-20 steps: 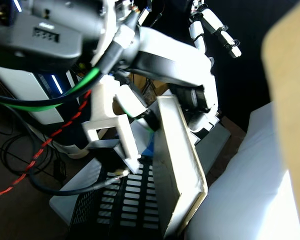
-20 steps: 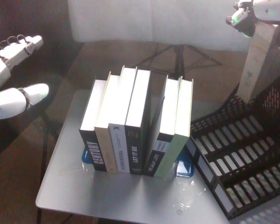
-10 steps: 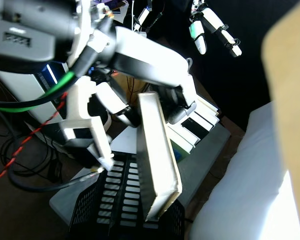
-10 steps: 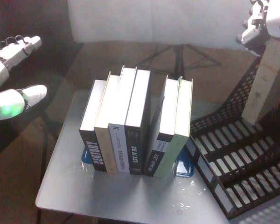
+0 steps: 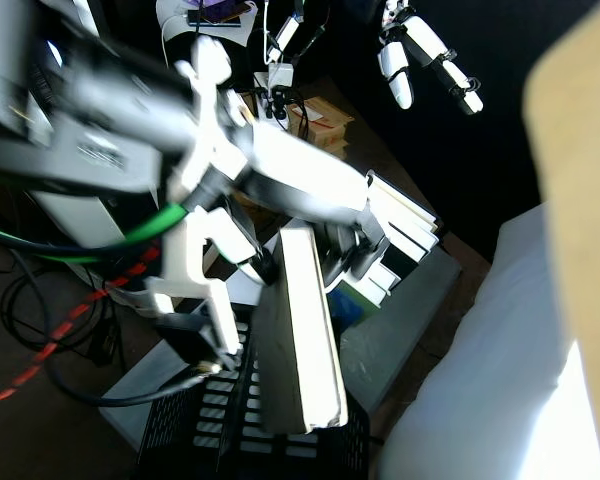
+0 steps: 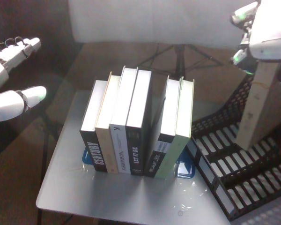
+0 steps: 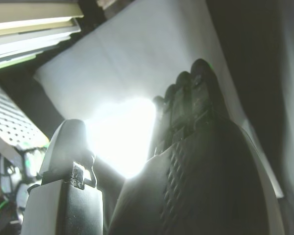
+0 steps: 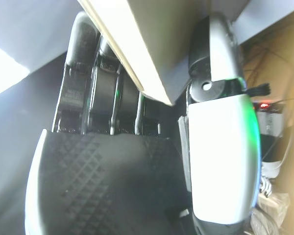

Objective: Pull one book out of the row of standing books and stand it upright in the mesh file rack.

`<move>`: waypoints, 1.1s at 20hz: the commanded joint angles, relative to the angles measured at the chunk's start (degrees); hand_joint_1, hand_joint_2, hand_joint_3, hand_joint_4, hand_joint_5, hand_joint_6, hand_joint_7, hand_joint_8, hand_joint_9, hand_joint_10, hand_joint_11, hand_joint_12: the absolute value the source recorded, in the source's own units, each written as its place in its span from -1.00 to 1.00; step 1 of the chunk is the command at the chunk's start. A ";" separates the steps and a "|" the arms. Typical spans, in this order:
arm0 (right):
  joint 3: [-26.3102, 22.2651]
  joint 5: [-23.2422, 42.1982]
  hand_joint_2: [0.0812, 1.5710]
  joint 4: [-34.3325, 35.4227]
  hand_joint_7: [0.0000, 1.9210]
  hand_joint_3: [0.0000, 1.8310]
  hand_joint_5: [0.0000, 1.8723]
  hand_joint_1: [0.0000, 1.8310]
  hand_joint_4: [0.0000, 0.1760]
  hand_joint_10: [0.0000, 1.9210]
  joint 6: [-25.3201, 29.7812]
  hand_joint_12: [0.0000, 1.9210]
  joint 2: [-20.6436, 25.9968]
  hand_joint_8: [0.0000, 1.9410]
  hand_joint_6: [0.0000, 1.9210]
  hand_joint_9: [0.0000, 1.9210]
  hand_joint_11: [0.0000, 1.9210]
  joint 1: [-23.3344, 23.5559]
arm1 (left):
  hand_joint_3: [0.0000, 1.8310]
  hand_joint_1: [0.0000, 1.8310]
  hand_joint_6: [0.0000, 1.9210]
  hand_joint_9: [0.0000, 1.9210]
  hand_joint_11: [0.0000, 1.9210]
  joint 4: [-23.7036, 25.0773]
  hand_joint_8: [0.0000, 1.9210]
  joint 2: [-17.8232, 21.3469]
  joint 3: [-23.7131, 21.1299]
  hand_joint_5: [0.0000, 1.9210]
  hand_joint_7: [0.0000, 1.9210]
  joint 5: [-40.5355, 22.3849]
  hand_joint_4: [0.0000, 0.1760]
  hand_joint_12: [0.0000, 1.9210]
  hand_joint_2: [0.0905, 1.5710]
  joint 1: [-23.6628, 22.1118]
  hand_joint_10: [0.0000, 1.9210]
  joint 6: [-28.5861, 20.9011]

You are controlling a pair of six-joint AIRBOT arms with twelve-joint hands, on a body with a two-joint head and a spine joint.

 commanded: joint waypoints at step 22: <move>8.00 -10.16 0.46 -1.26 -0.05 -1.00 -0.11 0.49 -1.00 0.54 -0.48 0.88 -6.67 0.23 0.09 -0.20 -0.36 -7.35 | -1.00 -0.49 -1.00 -1.00 -1.00 -0.63 -1.00 -0.36 0.90 -0.96 -1.00 -7.92 -0.55 -1.00 0.72 0.29 -1.00 -0.75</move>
